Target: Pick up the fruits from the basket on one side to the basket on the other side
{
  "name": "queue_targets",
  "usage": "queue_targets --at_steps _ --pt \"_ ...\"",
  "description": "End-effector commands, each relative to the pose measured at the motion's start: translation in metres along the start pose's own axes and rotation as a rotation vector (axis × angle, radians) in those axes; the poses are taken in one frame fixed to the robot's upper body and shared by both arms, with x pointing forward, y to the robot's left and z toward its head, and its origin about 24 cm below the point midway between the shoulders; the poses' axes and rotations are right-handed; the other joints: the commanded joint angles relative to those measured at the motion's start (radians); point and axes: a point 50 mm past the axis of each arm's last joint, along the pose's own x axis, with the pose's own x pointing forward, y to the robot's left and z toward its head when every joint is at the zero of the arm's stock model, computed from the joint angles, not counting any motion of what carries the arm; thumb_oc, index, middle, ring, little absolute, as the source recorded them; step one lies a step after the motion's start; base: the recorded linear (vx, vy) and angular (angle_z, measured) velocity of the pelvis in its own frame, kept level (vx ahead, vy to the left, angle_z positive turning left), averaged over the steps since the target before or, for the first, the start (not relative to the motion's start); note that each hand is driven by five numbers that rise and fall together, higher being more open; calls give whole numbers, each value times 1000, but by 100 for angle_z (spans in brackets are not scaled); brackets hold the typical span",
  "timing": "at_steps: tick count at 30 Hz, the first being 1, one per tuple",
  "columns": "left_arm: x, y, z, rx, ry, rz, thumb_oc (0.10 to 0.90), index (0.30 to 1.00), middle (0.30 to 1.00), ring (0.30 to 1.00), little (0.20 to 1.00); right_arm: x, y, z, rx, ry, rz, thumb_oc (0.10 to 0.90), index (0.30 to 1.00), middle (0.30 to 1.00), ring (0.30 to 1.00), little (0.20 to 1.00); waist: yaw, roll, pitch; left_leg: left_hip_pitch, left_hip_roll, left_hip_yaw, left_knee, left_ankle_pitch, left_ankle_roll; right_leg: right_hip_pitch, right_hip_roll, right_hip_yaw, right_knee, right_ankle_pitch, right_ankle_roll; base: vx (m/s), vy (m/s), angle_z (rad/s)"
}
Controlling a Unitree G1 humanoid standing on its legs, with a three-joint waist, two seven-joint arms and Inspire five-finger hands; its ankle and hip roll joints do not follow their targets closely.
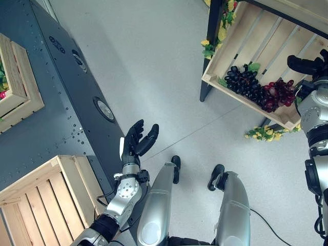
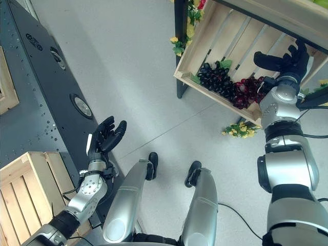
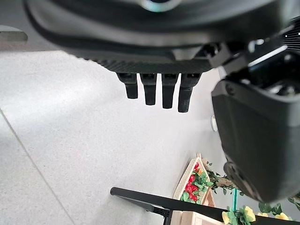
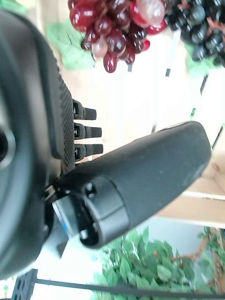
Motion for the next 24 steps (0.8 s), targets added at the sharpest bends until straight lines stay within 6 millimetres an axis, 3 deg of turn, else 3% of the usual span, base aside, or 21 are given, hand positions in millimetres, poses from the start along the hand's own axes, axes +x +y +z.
queue_targets --at_steps 1,6,10,15,17,19,21,24 --pt "-1 -9 40 -115 -224 -54 800 900 900 900 900 6 -8 85 -73 -292 5 800 900 900 900 900 3 19 -14 65 -8 1 40 -157 47 99 -8 -53 -52 -4 -44 0 0 0" --pt "-2 -8 38 -110 -221 -59 800 900 900 900 900 5 -1 80 -68 -281 117 800 900 900 900 900 2 14 -14 92 -4 9 31 -162 46 124 -10 -52 -68 -3 -43 0 0 0" --pt "1 -8 35 -101 -197 -61 800 900 900 900 900 0 13 57 -40 -245 263 800 900 900 900 900 -3 2 -14 144 4 22 12 -168 45 174 -13 -51 -92 0 -39 0 0 0" --pt "6 -12 29 -71 -173 -58 800 900 900 900 900 -14 28 2 -11 -141 390 800 900 900 900 900 -14 -18 -14 245 19 44 -22 -174 42 282 -19 -55 -139 3 -32 11 5 2" --pt "6 -14 28 -64 -168 -60 800 900 900 900 900 -18 30 -11 -13 -124 408 800 900 900 900 900 -15 -21 -15 269 22 47 -29 -176 41 307 -21 -58 -149 3 -30 23 -1 -6" --pt "6 -15 23 -45 -150 -64 800 900 900 900 900 -31 38 -40 -21 -84 464 800 900 900 900 900 -21 -29 -32 311 30 54 -45 -180 39 353 -21 -59 -172 5 -25 45 -13 -6" --pt "6 -15 21 -39 -142 -63 800 900 900 900 900 -35 41 -48 -24 -69 481 800 900 900 900 900 -23 -32 -38 325 34 56 -51 -180 37 369 -19 -59 -182 6 -23 37 -8 2" --pt "6 -16 14 -15 -109 -68 800 900 900 900 900 -55 51 -79 -43 -10 555 800 900 900 900 900 -29 -42 -64 378 40 60 -87 -175 30 430 -13 -60 -226 12 -18 60 -18 8"
